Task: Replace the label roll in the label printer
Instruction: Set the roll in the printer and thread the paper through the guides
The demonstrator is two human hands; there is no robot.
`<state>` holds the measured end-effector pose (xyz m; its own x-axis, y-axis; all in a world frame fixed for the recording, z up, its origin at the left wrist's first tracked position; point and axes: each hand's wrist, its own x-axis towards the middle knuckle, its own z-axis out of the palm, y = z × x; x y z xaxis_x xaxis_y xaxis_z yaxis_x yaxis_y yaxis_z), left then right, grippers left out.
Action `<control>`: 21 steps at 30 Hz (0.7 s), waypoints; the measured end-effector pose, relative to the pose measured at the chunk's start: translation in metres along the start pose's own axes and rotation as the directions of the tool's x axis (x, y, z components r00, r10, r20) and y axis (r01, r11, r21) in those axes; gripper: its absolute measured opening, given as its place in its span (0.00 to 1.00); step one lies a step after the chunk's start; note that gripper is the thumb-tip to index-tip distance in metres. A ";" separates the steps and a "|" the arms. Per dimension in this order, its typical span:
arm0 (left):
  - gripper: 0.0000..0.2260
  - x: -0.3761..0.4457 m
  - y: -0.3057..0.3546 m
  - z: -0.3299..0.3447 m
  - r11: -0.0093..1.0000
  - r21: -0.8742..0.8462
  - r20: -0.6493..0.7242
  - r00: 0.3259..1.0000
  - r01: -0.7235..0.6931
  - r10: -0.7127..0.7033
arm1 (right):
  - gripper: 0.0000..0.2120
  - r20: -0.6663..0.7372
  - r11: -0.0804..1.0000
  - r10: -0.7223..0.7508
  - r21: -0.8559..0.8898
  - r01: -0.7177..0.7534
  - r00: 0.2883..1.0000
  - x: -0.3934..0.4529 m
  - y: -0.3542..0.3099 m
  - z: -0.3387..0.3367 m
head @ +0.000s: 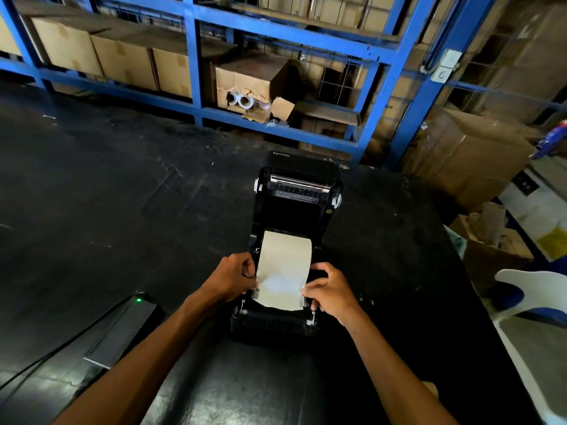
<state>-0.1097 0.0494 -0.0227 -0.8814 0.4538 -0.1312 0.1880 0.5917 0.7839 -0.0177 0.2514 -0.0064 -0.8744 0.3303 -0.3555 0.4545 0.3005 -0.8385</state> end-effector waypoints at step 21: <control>0.16 -0.001 -0.008 0.005 0.997 -0.081 -0.069 0.998 0.003 -0.008 | 0.17 0.031 1.000 0.014 0.003 -0.014 0.999 -0.004 0.005 0.004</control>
<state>-0.1087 0.0472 -0.0319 -0.9107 0.4019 -0.0954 0.1501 0.5371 0.8301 -0.0131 0.2477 -0.0107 -0.8729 0.3065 -0.3796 0.4660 0.2931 -0.8349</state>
